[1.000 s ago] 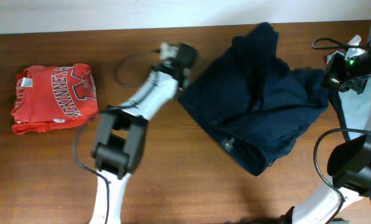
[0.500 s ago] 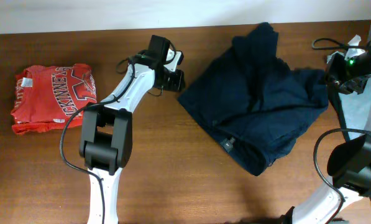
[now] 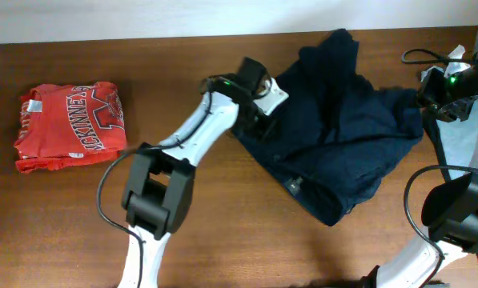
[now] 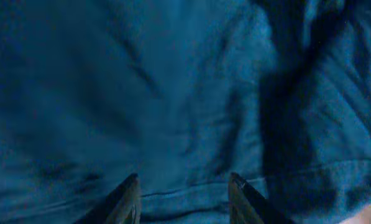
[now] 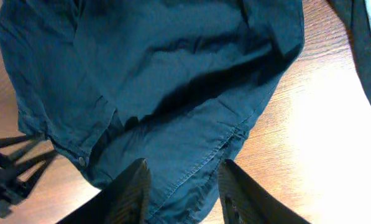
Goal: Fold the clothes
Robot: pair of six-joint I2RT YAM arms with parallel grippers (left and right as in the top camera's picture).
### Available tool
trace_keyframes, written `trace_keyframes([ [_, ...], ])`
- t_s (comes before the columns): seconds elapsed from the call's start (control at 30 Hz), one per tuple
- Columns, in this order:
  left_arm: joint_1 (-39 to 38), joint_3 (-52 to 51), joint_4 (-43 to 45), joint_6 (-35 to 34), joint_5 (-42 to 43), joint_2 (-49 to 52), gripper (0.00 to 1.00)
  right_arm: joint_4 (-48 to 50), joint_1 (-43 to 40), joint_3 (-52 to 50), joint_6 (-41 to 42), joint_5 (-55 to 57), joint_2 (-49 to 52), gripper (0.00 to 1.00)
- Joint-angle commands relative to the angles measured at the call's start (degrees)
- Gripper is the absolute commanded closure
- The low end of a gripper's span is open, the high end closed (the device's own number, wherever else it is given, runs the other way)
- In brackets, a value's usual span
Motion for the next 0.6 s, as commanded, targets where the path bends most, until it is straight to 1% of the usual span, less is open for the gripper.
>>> trace_keyframes([
  [0.0, -0.85, 0.94, -1.09, 1.99, -2.40, 1.60, 0.55, -0.04, 0.15, 1.16, 0.20, -0.31, -0.81, 0.59],
  [0.2, -0.83, 0.94, -1.70, 1.92, -3.93, 5.25, 0.56, -0.07, 0.15, 1.16, 0.17, -0.31, -0.81, 0.59],
  [0.33, -0.83, 0.94, -1.18, 0.11, -8.63, 7.91, 0.56, -0.07, 0.15, 1.16, 0.15, -0.28, -0.81, 0.59],
  [0.47, -0.59, 0.94, -0.02, -3.58, -18.25, 9.88, 0.56, -0.07, 0.15, 1.16, 0.15, -0.26, -0.81, 0.59],
  [0.57, 0.52, 0.94, 0.04, -4.11, -25.24, 9.94, 0.56, -0.04, 0.15, 1.16, 0.15, -0.26, -0.81, 0.59],
])
